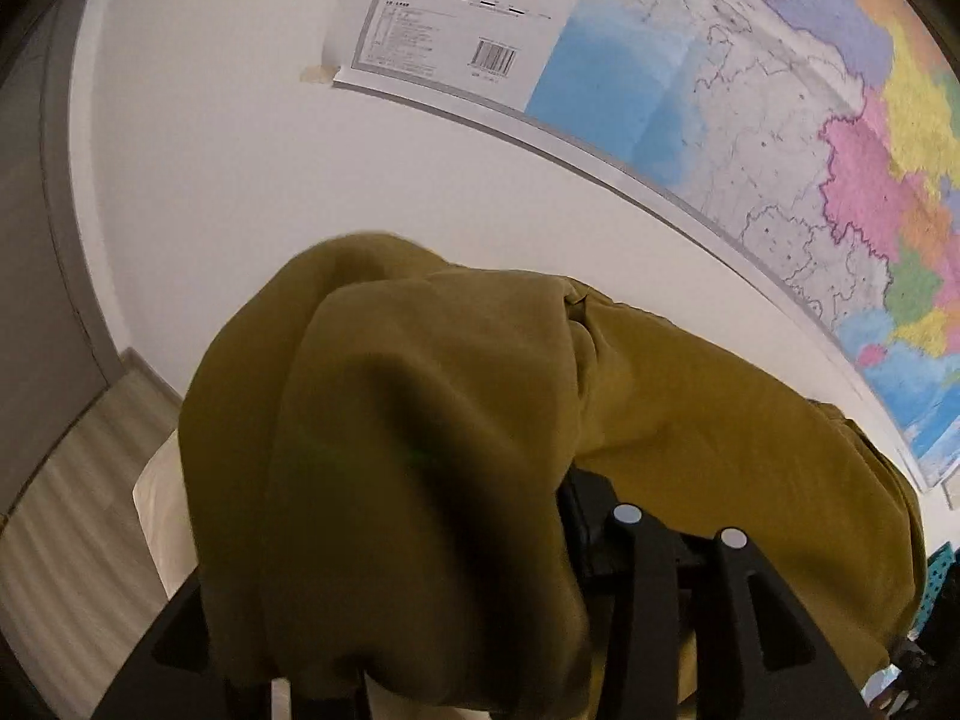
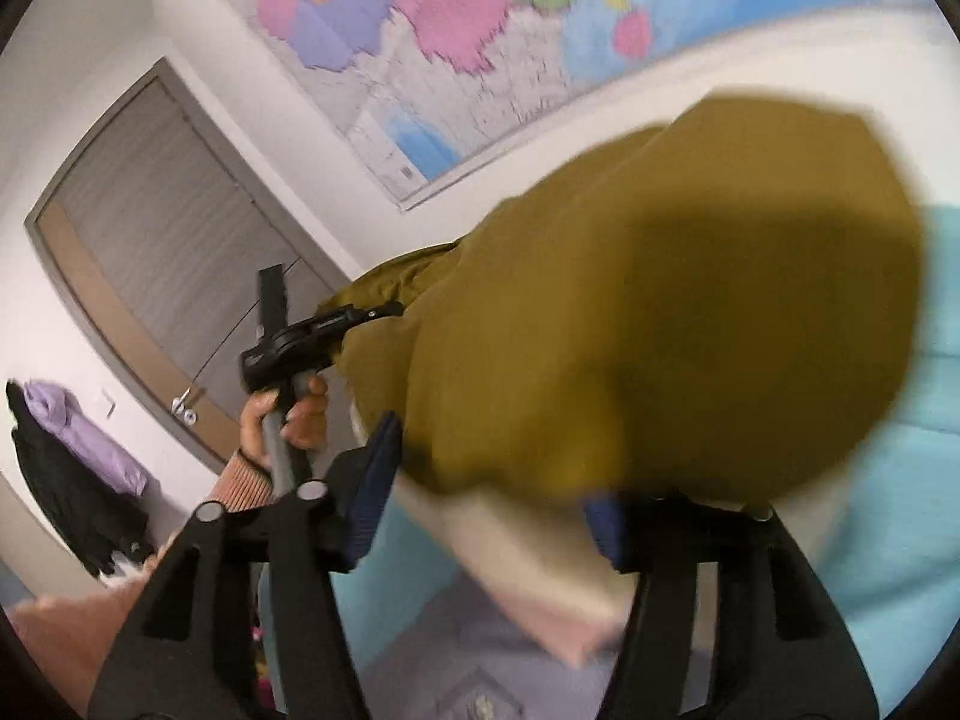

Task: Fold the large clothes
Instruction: 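Carry the lifted shirt with both grippers over the cream and pink stack, then lower the shirt onto the stack top and open both grippers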

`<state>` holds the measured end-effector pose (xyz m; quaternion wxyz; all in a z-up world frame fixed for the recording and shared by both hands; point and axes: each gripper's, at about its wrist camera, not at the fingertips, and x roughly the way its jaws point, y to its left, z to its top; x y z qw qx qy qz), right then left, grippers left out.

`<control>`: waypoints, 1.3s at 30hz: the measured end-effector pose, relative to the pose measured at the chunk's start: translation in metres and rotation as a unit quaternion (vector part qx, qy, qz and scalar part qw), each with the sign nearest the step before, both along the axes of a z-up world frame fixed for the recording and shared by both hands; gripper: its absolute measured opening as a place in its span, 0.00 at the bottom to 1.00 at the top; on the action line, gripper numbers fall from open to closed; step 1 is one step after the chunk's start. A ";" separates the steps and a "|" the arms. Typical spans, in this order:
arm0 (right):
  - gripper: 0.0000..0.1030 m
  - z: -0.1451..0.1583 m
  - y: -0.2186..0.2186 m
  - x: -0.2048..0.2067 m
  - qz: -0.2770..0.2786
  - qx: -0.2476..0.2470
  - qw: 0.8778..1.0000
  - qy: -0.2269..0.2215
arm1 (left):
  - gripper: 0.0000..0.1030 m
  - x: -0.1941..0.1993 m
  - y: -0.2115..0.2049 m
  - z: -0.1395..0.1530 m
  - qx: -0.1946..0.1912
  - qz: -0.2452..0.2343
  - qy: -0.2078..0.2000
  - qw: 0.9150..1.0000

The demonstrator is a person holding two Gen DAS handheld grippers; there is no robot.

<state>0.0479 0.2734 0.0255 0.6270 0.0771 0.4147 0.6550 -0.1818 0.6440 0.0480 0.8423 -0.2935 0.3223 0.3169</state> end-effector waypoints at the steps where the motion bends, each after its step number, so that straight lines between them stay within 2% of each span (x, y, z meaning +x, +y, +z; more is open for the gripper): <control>1: 0.56 0.001 -0.009 0.003 -0.008 -0.006 1.000 -0.011 | 0.39 -0.001 0.004 0.000 -0.007 0.000 -0.001 1.000; 4: 0.59 0.010 -0.049 0.014 -0.052 -0.012 0.998 -0.019 | 0.43 -0.003 0.003 0.001 -0.013 0.006 0.003 1.000; 5: 0.62 0.011 -0.059 0.023 -0.094 -0.027 0.995 -0.027 | 0.45 -0.006 0.005 0.002 -0.007 0.009 0.008 1.000; 7: 0.64 0.007 -0.068 0.039 -0.136 -0.032 0.990 -0.013 | 0.52 -0.004 -0.004 0.005 0.012 0.026 0.031 0.999; 8: 0.69 0.006 -0.068 0.045 -0.147 -0.034 0.989 -0.004 | 0.55 -0.006 -0.008 0.008 0.018 0.035 0.039 0.998; 10: 0.69 0.003 -0.056 0.056 -0.139 -0.031 0.990 0.010 | 0.57 -0.009 -0.021 0.017 0.043 0.052 0.053 0.996; 11: 0.58 0.002 -0.050 0.059 -0.130 -0.028 0.991 0.013 | 0.58 -0.010 -0.027 0.021 0.053 0.055 0.056 0.995; 12: 0.44 0.000 -0.050 0.060 -0.117 -0.026 0.993 0.015 | 0.59 -0.014 -0.034 0.025 0.063 0.059 0.062 0.994; 13: 0.15 0.002 -0.047 0.057 -0.105 -0.029 0.994 -0.002 | 0.59 -0.017 -0.041 0.030 0.072 0.063 0.065 0.993; 14: 0.10 0.006 -0.050 0.053 -0.099 -0.025 0.995 -0.020 | 0.59 -0.023 -0.051 0.035 0.087 0.073 0.068 0.991; 17: 0.08 0.045 -0.079 0.029 -0.079 0.022 0.991 -0.108 | 0.61 -0.026 -0.077 0.051 0.125 0.088 0.067 0.986; 19: 0.08 0.064 -0.086 0.022 -0.080 0.027 0.985 -0.153 | 0.65 -0.031 -0.097 0.060 0.157 0.084 0.055 0.983; 21: 0.08 0.060 -0.080 0.019 -0.084 -0.006 0.979 -0.187 | 0.67 -0.024 -0.106 0.063 0.160 0.059 0.042 0.984; 23: 0.11 0.026 -0.066 0.024 -0.059 -0.089 0.982 -0.157 | 0.67 -0.008 -0.110 0.058 0.151 0.026 0.039 0.987; 24: 0.15 0.003 -0.060 0.024 -0.052 -0.147 0.975 -0.157 | 0.67 0.002 -0.114 0.053 0.152 0.012 0.049 0.987; 25: 0.22 -0.007 -0.057 0.025 -0.053 -0.165 0.973 -0.152 | 0.67 0.013 -0.116 0.045 0.151 -0.002 0.061 0.987; 27: 0.23 -0.006 -0.064 0.025 -0.067 -0.156 0.974 -0.149 | 0.67 0.025 -0.118 0.035 0.143 -0.020 0.074 0.987; 30: 0.29 0.024 -0.082 0.021 -0.104 -0.109 0.975 -0.166 | 0.67 0.026 -0.118 0.029 0.140 -0.020 0.070 0.988; 31: 0.31 0.034 -0.084 0.017 -0.107 -0.092 0.975 -0.173 | 0.67 0.024 -0.120 0.031 0.137 -0.019 0.063 0.988; 32: 0.38 0.044 -0.082 0.012 -0.105 -0.079 0.975 -0.182 | 0.67 0.022 -0.122 0.034 0.134 -0.022 0.053 0.989; 33: 0.42 0.051 -0.076 0.004 -0.094 -0.068 0.975 -0.191 | 0.67 0.020 -0.126 0.037 0.134 -0.027 0.041 0.990; 34: 0.42 0.055 -0.067 -0.002 -0.083 -0.059 0.975 -0.197 | 0.67 0.017 -0.133 0.041 0.136 -0.030 0.025 0.990; 37: 0.40 0.047 -0.037 -0.017 -0.046 -0.062 0.974 -0.212 | 0.73 0.013 -0.159 0.045 0.141 -0.072 0.001 0.987; 39: 0.41 0.029 -0.016 -0.015 -0.027 -0.087 0.977 -0.192 | 0.74 0.025 -0.176 0.036 0.153 -0.108 0.023 0.982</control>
